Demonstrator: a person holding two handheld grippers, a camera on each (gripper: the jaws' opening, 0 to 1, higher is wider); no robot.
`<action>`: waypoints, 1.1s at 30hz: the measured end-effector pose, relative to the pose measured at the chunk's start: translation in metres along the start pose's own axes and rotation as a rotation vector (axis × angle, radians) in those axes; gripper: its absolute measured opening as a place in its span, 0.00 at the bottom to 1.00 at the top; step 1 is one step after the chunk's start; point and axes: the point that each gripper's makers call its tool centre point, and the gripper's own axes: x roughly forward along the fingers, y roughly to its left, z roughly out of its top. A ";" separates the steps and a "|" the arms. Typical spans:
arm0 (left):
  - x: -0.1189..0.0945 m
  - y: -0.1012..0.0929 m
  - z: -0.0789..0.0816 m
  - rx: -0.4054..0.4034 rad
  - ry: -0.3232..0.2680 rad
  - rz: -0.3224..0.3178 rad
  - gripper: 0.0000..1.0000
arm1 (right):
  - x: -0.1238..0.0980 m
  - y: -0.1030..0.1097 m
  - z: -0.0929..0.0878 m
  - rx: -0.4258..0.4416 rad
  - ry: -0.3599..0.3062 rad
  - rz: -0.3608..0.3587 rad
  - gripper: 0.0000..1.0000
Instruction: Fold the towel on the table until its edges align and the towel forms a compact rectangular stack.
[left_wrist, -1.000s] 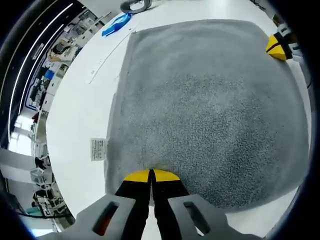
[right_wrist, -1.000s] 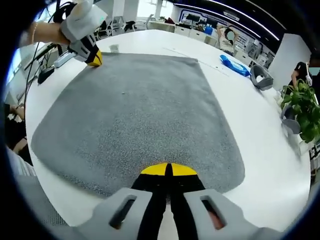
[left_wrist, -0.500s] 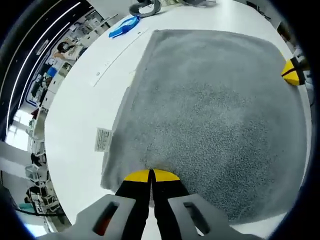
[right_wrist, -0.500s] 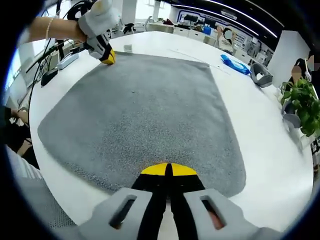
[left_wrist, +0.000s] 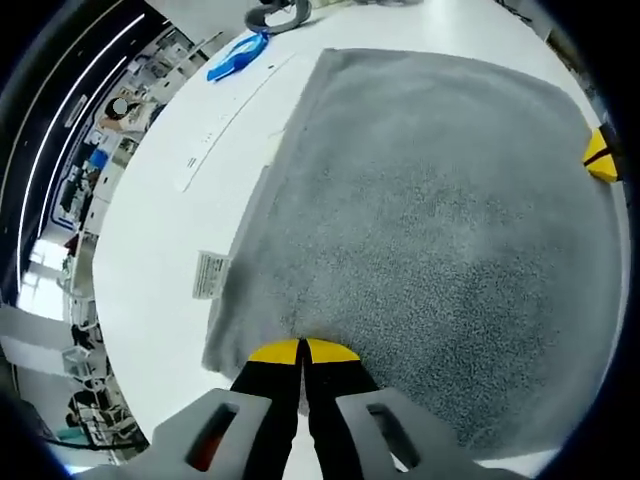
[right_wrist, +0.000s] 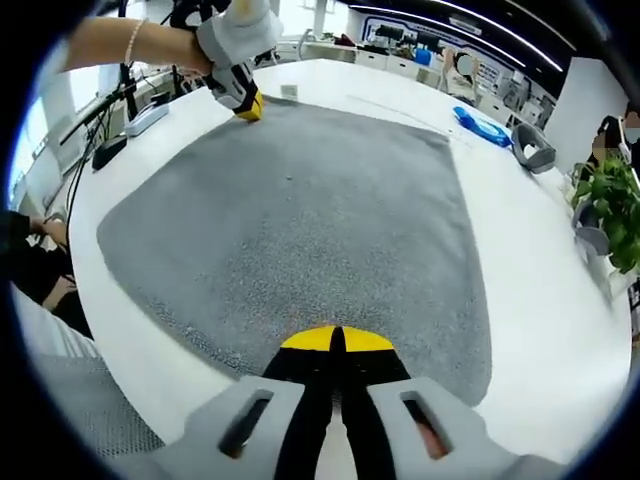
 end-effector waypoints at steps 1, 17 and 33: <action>0.000 0.001 0.001 -0.003 -0.001 -0.002 0.00 | 0.000 0.001 0.000 -0.001 0.000 0.000 0.00; 0.011 0.014 0.014 -0.002 -0.026 -0.022 0.00 | -0.003 0.029 0.001 -0.016 -0.004 0.031 0.00; -0.005 0.024 0.023 -0.343 -0.136 -0.092 0.01 | -0.002 0.029 0.002 0.013 0.013 0.081 0.00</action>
